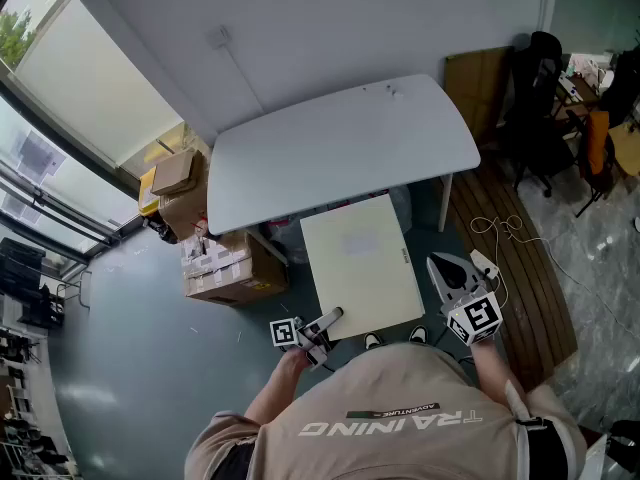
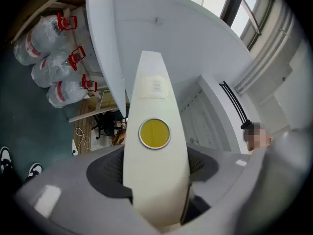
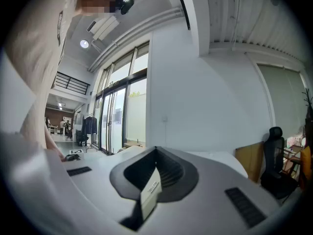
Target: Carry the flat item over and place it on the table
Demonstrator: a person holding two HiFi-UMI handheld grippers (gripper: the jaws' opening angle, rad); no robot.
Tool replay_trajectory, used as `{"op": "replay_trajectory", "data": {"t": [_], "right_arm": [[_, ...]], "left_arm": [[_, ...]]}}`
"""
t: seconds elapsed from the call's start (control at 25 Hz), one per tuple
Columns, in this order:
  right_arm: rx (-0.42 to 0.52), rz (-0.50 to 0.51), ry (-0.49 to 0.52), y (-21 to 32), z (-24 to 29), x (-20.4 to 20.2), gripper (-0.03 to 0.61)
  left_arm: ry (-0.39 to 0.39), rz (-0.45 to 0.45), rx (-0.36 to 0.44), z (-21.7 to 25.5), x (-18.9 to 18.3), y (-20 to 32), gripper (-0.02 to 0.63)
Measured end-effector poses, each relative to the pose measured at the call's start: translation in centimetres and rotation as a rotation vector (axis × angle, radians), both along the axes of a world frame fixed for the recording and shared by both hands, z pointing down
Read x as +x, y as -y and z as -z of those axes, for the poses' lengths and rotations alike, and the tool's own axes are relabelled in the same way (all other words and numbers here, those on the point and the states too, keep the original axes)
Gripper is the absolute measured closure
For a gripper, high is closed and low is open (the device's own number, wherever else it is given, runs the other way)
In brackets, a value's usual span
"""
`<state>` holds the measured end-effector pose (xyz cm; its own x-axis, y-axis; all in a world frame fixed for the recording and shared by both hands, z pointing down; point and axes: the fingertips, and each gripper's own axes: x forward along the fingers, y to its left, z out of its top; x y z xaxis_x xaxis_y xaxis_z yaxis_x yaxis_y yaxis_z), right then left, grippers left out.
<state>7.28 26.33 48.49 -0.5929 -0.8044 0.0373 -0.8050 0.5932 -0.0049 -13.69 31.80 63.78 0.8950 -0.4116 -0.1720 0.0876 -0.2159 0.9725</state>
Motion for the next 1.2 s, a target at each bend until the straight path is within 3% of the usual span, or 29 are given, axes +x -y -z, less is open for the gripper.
{"op": "replay_trajectory", "data": {"t": [0.36, 0.72, 1.2], "right_arm": [[-0.011, 0.01, -0.044, -0.9, -0.6, 0.3, 0.577], [0.025, -0.024, -0.035, -0.2, 0.5, 0.0, 0.575], [0.024, -0.201, -0.035, 2.0, -1.2, 0.9, 0.575]], "left_arm": [[-0.014, -0.04, -0.019, -0.5, 0.6, -0.9, 0.316], [-0.048, -0.038, 0.014, 0.4, 0.5, 1.0, 0.316], [-0.048, -0.073, 0.008, -0.4, -1.0, 4.9, 0.316]]}}
